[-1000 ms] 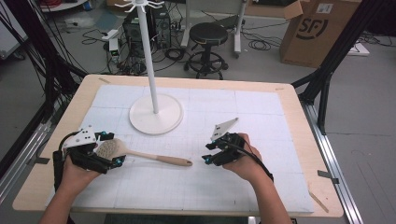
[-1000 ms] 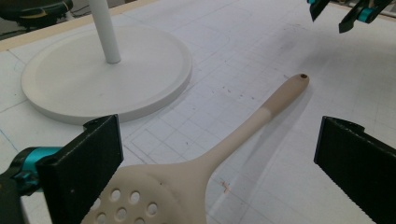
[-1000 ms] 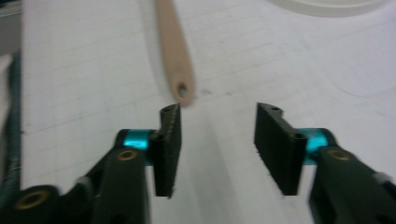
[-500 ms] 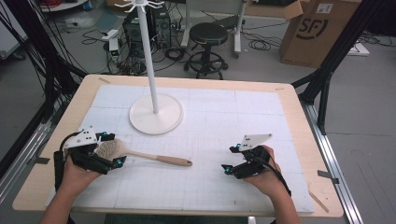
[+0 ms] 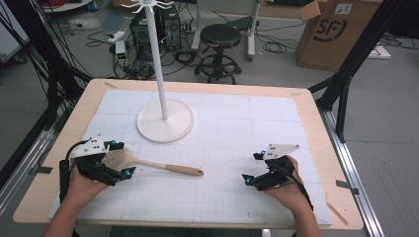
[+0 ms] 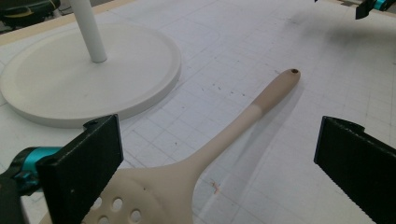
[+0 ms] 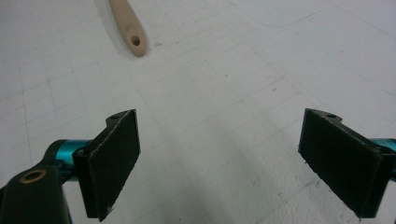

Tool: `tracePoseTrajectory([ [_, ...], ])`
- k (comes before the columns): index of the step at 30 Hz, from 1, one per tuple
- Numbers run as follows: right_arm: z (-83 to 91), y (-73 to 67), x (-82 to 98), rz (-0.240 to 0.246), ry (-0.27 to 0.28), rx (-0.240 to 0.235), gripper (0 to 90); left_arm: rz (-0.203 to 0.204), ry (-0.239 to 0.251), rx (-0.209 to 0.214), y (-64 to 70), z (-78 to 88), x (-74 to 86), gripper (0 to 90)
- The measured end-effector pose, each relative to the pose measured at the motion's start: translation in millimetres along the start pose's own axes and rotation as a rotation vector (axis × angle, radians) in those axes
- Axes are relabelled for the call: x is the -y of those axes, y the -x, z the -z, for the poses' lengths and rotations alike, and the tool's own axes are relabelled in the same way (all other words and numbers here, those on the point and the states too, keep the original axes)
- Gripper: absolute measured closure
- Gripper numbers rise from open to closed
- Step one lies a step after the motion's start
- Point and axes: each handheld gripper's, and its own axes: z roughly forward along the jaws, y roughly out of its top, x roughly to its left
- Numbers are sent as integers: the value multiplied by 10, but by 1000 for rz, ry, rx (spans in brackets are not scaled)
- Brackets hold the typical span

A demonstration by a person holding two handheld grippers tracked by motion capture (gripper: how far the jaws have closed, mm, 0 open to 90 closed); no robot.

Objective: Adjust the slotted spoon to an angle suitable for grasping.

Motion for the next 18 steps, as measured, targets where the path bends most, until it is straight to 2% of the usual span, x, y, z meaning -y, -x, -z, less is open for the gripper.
tracePoseTrajectory([
  [2,-8,16,24,5,-3,-1,104,-2,-1,2,10,-10,-2,18],
  [6,58,62,54,-6,29,10,92,-12,-8,11,39,-44,-8,17],
  [7,107,97,70,-20,55,22,74,-14,-9,18,46,-60,-17,18],
  [8,107,97,70,-20,55,22,74,-14,-9,18,46,-60,-17,18],
  [9,129,126,90,-45,69,34,21,-22,-8,23,62,-70,-37,18],
  [18,145,138,112,-49,66,50,21,-57,-7,51,127,-115,-203,17],
])
